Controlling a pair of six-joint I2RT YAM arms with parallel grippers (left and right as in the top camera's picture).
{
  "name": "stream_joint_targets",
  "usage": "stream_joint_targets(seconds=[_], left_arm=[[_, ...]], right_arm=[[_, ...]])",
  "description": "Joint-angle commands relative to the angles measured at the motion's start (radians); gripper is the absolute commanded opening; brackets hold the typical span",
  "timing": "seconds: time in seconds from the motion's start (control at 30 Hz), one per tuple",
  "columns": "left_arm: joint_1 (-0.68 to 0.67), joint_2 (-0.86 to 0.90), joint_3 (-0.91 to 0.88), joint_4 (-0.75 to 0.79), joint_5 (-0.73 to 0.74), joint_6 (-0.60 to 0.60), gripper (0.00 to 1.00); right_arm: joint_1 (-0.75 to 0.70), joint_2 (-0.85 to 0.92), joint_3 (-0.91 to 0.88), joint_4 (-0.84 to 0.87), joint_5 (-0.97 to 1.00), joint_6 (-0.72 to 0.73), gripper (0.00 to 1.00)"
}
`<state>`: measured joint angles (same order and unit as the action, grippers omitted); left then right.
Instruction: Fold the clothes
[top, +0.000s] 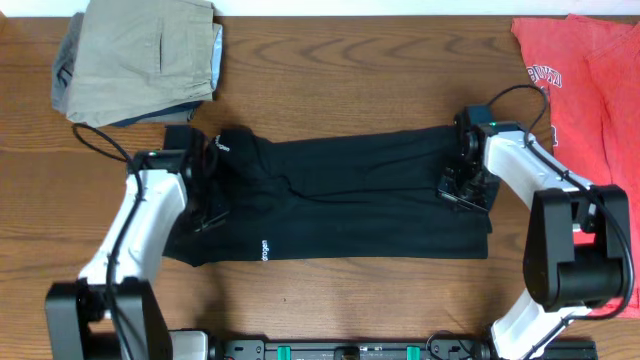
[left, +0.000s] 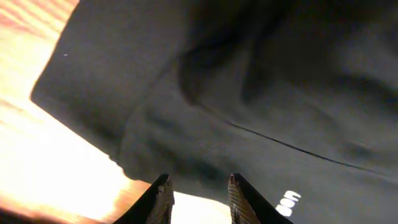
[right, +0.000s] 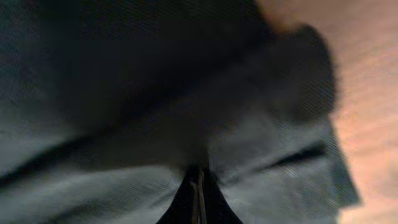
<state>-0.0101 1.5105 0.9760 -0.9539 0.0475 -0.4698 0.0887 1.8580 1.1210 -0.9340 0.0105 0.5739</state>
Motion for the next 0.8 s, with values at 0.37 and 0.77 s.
stream_joint_targets(seconds=[0.37, 0.77], left_arm=[[-0.041, -0.104, 0.001, 0.386, 0.148, -0.071, 0.8], [0.114, 0.154, 0.107, 0.583, 0.17, 0.084, 0.83]], right_arm=[[-0.009, -0.249, -0.004, 0.011, -0.042, -0.129, 0.75], [0.021, -0.249, -0.004, -0.008, -0.082, -0.216, 0.75]])
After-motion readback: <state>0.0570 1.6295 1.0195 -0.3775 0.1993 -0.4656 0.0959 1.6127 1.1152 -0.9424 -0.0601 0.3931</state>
